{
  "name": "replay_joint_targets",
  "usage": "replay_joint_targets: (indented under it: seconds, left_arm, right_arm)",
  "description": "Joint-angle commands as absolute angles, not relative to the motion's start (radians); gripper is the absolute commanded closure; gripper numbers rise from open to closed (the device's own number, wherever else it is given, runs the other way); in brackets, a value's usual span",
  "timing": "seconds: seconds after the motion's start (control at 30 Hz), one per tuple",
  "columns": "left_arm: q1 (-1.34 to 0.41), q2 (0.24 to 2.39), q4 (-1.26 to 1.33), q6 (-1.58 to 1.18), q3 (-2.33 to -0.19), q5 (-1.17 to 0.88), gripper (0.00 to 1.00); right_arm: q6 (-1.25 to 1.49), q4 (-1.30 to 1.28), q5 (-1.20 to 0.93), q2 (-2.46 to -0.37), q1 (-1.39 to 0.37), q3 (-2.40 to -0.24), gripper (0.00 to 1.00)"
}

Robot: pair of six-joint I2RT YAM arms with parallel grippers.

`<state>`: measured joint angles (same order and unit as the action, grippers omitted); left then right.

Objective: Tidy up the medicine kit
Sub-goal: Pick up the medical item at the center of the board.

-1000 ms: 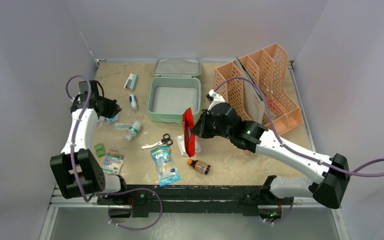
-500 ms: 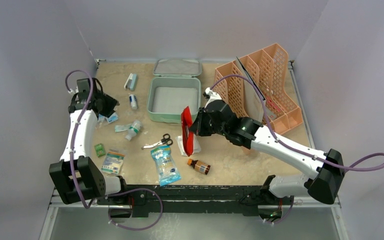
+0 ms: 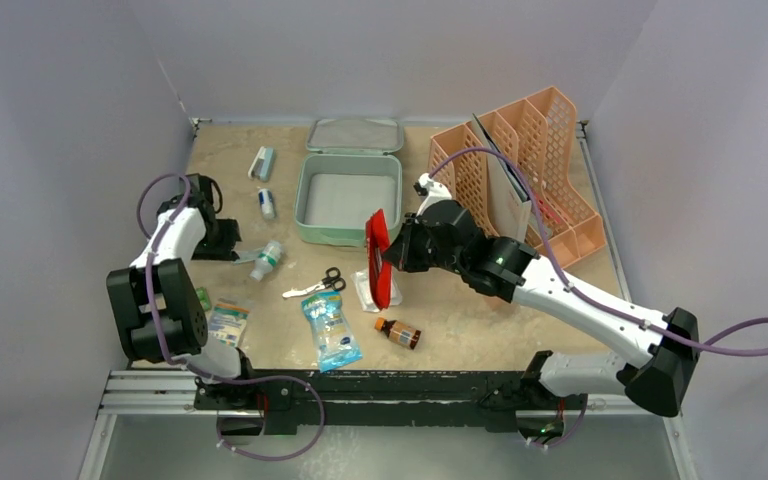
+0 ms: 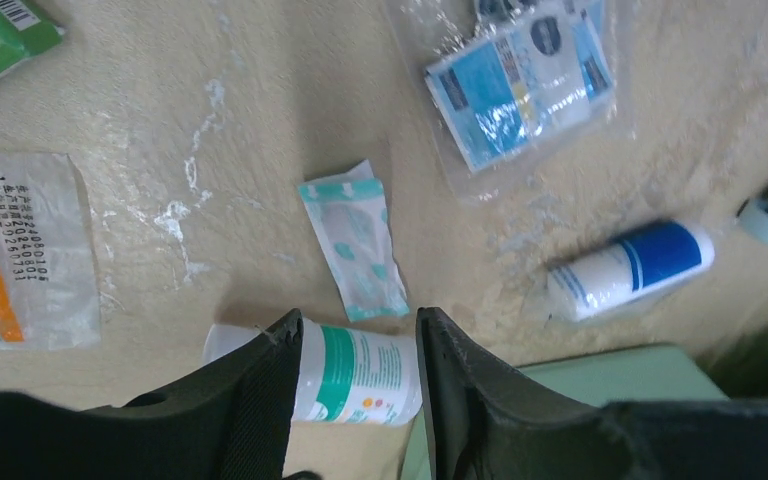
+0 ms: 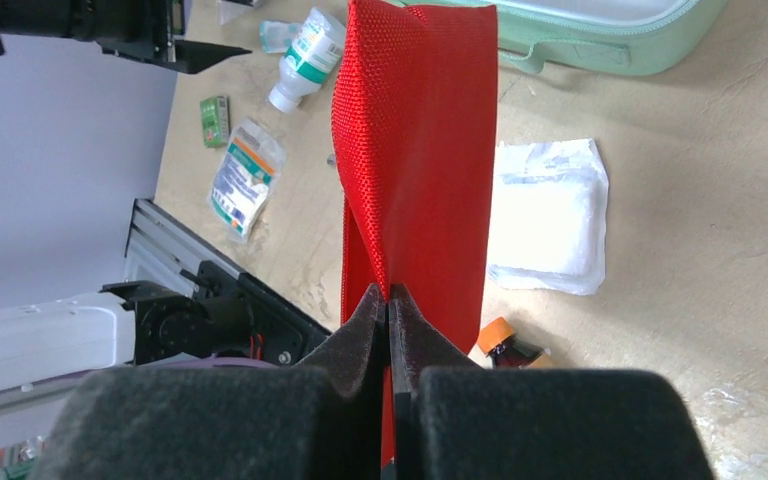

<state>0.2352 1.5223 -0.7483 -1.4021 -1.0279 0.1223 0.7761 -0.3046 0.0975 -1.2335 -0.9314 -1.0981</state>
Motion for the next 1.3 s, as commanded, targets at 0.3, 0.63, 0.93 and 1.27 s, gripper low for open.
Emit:
replay_joint_targets:
  seconds: [0.3, 0.63, 0.93, 1.27]
  left_arm:
    - [0.239, 1.67, -0.792, -1.531, -1.099, 0.231, 0.57]
    - [0.236, 1.751, -0.773, -1.488, -1.143, 0.222, 0.49]
    - [0.229, 1.803, -0.757, -1.441, -1.175, 0.19, 0.47]
    - [0.222, 1.823, -0.795, -1.444, -1.175, 0.193, 0.68]
  right_arm:
    - [0.733, -0.29, 0.146, -1.186, -0.934, -1.091, 1.0]
    - [0.742, -0.284, 0.154, -1.187, -0.935, -1.083, 1.0]
    - [0.741, -0.274, 0.173, -1.198, -0.935, -1.094, 1.0]
    - [0.73, -0.281, 0.176, -1.203, -0.936, -1.103, 1.0]
